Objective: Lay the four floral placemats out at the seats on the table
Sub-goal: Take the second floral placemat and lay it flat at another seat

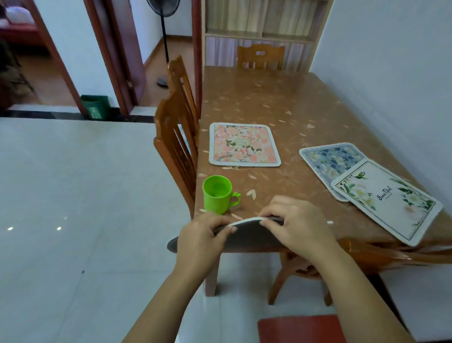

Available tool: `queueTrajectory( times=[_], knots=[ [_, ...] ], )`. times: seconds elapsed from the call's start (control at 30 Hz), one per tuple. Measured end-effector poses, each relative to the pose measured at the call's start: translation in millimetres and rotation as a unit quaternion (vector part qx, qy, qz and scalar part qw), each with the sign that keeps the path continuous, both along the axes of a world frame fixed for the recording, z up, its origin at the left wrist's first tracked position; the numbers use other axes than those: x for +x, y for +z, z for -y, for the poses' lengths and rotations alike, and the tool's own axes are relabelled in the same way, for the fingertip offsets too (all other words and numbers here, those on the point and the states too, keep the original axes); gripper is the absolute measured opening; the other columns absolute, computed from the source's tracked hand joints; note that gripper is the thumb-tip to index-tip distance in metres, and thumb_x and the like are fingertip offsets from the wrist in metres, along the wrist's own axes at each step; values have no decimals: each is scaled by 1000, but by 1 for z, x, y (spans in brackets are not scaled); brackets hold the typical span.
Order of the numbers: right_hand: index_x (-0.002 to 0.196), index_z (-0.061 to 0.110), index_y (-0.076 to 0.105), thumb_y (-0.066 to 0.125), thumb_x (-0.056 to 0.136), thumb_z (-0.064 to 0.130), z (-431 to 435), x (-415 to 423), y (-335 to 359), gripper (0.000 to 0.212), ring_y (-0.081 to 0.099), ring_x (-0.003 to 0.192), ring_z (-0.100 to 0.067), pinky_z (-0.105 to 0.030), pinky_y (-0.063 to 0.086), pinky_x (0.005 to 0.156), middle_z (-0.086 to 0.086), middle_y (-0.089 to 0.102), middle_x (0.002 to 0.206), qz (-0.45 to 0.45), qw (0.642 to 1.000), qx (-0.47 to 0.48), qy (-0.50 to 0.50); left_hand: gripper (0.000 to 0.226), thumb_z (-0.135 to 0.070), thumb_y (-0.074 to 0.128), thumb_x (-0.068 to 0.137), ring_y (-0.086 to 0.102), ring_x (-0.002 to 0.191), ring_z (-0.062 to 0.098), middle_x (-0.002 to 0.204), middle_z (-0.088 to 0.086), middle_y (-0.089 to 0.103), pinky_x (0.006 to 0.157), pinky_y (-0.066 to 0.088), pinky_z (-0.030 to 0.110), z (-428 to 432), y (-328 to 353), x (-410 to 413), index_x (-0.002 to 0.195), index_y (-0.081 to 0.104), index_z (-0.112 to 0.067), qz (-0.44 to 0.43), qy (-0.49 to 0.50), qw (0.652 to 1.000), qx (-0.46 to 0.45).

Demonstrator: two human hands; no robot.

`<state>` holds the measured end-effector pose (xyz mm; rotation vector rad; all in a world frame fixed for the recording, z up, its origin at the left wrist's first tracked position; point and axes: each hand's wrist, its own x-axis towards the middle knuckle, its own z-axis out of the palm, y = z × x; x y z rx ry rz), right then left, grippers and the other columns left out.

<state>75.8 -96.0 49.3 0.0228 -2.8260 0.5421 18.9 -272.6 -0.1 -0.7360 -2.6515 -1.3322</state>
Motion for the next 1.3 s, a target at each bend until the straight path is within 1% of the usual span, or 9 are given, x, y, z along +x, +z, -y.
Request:
queueTrajectory(
  times=[0.1,0.23,0.33,0.53,0.6,0.7,0.87,1.03,1.3],
  knots=[
    [84,19,71,67,78,21,45,-11,-3,7,60,84,-21,-34,46,67,3,67,88,13,1000,-6,17,6,-17,71,75,59,75,17,78,-3,68,63,38,23,47,2,-7,81,72,-20,-7,18,1000,-15],
    [84,20,70,68,78,22,97,-33,-6,6,60,83,-21,-32,45,65,2,67,87,22,999,-13,46,4,-16,70,77,60,74,19,77,-1,68,66,47,37,102,3,-17,79,72,-19,-15,50,998,-31],
    [84,20,69,67,79,22,132,-53,-9,6,58,81,-18,-27,39,62,4,65,85,22,997,-7,73,5,-17,68,78,59,73,16,78,-3,68,65,47,34,138,0,-28,79,71,-21,-17,88,995,-37],
    [91,22,67,61,83,26,196,-107,-14,10,57,82,-12,-29,49,66,7,64,90,38,991,14,129,5,-15,68,78,60,77,15,78,-5,67,71,43,27,199,-9,-63,76,71,-18,19,167,986,-12],
    [92,21,67,61,84,26,214,-129,-18,11,57,82,-11,-23,48,64,7,65,92,37,989,21,143,4,-15,69,77,60,78,15,77,-6,67,71,42,26,217,-11,-80,75,71,-18,27,184,982,-8],
    [92,20,67,61,85,25,238,-173,-26,10,58,83,-12,-12,40,63,6,66,93,43,987,7,156,3,-16,69,77,62,80,17,78,-5,68,75,46,33,241,-14,-116,76,70,-18,30,200,979,-12],
    [93,23,66,59,85,27,271,-264,-34,11,56,84,-11,-30,51,74,6,64,93,63,984,-9,166,3,-16,69,78,62,80,18,77,-5,68,75,47,38,272,-12,-194,75,70,-18,42,212,976,-25],
    [88,22,65,60,84,25,289,-354,-25,8,55,85,-13,-32,48,74,6,63,90,77,982,-32,167,6,-17,68,78,61,79,12,73,-13,61,75,45,29,294,1,-283,74,69,-21,66,222,972,-31],
    [91,19,67,61,83,23,308,-464,-20,10,55,88,-13,-34,48,78,5,63,94,118,980,-49,154,8,-15,67,78,59,76,14,74,-8,64,73,46,36,310,1,-389,72,68,-20,69,228,971,-21]
  ],
)
